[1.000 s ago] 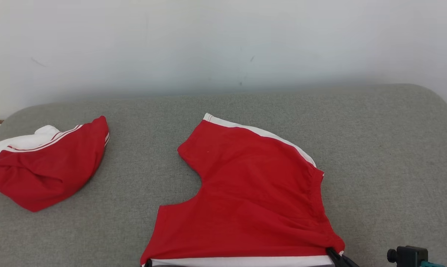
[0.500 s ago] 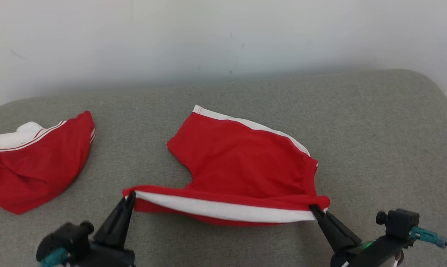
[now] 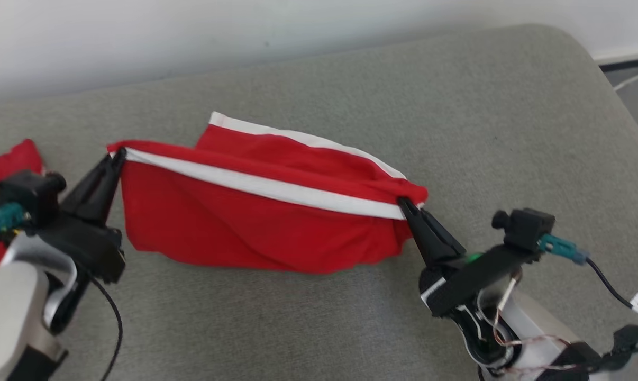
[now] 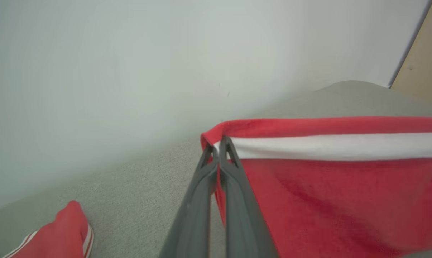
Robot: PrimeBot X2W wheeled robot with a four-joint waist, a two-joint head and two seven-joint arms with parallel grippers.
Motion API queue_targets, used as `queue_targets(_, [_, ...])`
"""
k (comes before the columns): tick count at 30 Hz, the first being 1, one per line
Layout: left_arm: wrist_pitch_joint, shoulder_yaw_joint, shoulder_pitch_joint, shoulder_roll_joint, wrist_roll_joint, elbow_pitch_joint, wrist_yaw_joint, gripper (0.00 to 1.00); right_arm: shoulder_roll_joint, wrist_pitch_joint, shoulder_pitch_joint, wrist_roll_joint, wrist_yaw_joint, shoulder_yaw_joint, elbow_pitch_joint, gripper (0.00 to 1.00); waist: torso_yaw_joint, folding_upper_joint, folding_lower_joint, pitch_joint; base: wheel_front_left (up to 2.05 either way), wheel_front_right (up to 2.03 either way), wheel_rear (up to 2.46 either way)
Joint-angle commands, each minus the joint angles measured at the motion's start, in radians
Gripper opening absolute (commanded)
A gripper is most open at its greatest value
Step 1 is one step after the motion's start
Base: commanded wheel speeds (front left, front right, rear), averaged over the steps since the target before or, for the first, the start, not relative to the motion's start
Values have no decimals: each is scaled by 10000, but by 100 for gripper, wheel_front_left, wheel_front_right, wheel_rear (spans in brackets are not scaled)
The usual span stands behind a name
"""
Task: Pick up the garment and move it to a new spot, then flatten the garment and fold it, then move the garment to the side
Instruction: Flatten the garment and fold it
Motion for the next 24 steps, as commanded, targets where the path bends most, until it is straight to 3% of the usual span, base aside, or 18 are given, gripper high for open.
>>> queue_targets(1, [37,-19,-229,157,23,146,-40,0,47,-80,-205,76,1,49,102,0,-756,-2,-3,796,0,0,0])
queue_targets(15, [722,-1662,-3624,580,-156,3182,-230,0,1054,-410,-2526,1189,1,940,1804,0,-1499,-2,-3,1799,0,0,0])
queue_targets(24, [202,-2863,-4777,718,-548,4581,-234,0,1516,-699,-3281,1566,1,1354,2576,0,-1751,-2,-3,2115,0,0,0])
